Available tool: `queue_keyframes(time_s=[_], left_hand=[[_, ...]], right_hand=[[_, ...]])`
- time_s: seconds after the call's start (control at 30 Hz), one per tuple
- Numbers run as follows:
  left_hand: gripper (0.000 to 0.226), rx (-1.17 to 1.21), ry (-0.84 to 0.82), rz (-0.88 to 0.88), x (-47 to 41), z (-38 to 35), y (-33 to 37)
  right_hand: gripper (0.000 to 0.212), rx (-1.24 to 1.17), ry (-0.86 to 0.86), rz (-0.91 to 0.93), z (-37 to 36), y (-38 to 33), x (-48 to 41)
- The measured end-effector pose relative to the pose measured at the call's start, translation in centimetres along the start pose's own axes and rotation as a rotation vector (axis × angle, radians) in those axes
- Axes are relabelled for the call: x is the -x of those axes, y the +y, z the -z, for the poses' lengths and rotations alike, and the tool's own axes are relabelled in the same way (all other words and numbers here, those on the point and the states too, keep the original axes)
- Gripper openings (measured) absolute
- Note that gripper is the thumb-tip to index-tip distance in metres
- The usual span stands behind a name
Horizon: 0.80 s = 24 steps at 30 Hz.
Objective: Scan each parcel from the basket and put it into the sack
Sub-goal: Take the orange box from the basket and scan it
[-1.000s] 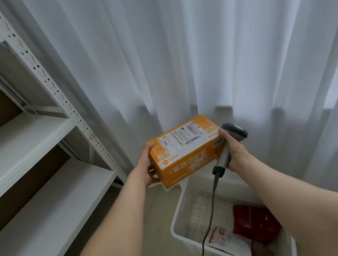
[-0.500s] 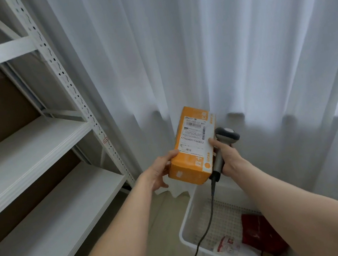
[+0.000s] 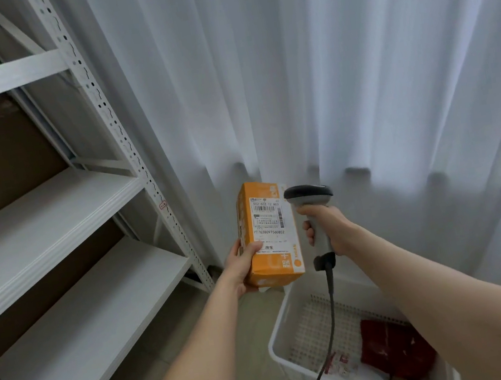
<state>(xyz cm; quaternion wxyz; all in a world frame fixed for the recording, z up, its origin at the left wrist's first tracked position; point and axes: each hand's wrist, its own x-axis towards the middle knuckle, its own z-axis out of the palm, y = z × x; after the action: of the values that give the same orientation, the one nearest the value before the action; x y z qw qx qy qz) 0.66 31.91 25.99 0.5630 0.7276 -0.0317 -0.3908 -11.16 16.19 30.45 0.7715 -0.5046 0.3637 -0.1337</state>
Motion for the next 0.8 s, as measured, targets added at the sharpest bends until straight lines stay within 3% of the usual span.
queue_keyframes(time_s=[0.33, 0.5, 0.8], left_hand=[[0.072, 0.081, 0.099, 0.034, 0.1, 2.4, -1.4], [0.065, 0.106, 0.102, 0.048, 0.5, 4.3, -1.8], [0.072, 0.067, 0.073, 0.064, -0.1, 7.7, -2.8]], right_hand=[[0.008, 0.095, -0.200, -0.154, -4.3, -0.6, 1.0], [0.007, 0.111, -0.219, -0.173, -6.2, -0.4, 1.2], [0.006, 0.089, -0.195, -0.195, -9.4, 1.6, 2.0]])
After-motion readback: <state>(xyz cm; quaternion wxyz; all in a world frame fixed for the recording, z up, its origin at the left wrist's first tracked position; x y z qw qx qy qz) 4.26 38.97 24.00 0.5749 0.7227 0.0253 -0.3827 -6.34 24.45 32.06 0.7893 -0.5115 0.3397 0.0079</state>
